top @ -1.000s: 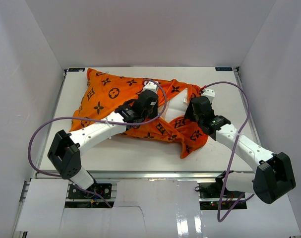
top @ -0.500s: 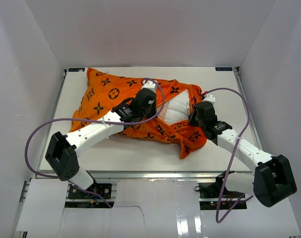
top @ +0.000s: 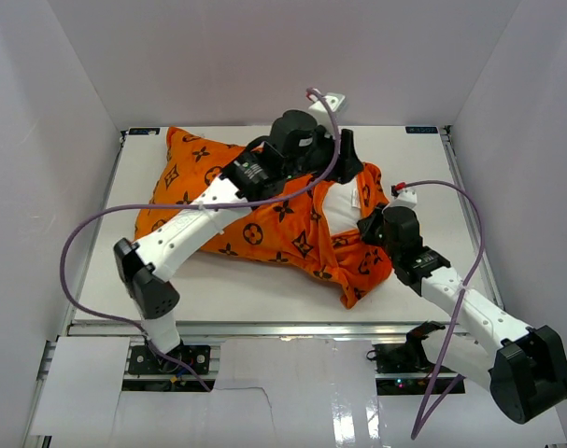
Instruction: Remove the pillowcase from the pillow
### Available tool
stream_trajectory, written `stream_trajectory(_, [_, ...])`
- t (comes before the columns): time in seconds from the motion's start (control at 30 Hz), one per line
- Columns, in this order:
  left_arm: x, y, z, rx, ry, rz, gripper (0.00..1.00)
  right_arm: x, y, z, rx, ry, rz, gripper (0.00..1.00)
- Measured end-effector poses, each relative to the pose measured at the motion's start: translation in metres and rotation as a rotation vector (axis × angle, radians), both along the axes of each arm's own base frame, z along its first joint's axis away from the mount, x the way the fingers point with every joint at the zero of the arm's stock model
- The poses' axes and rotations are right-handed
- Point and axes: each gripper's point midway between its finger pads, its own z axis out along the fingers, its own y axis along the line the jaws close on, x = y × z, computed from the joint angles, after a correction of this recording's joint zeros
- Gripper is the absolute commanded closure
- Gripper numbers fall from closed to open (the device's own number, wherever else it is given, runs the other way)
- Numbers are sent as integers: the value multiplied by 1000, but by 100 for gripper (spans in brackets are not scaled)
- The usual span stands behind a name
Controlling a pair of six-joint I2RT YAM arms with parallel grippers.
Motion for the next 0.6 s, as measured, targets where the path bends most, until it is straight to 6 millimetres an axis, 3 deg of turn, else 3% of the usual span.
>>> stream_trajectory(0.1, [5,-31,-34,41,47,-58,36,-1,0,1,19,-11,-5,92])
stream_trajectory(0.2, [9,-51,-99,143,137,-82,36,-4,-2,3,37,-24,-12,92])
stream_trajectory(0.33, [9,-54,-183,296,248,-79,37,-7,-3,4,55,-33,-18,92])
stream_trajectory(0.4, [14,-47,-209,359,271,-32,37,-7,-4,3,57,-34,-23,92])
stream_trajectory(0.47, [19,-38,-221,401,267,28,36,-7,-5,1,59,-28,-30,92])
stream_trajectory(0.6, [17,-32,-219,441,220,107,30,-6,-8,1,66,-29,-50,92])
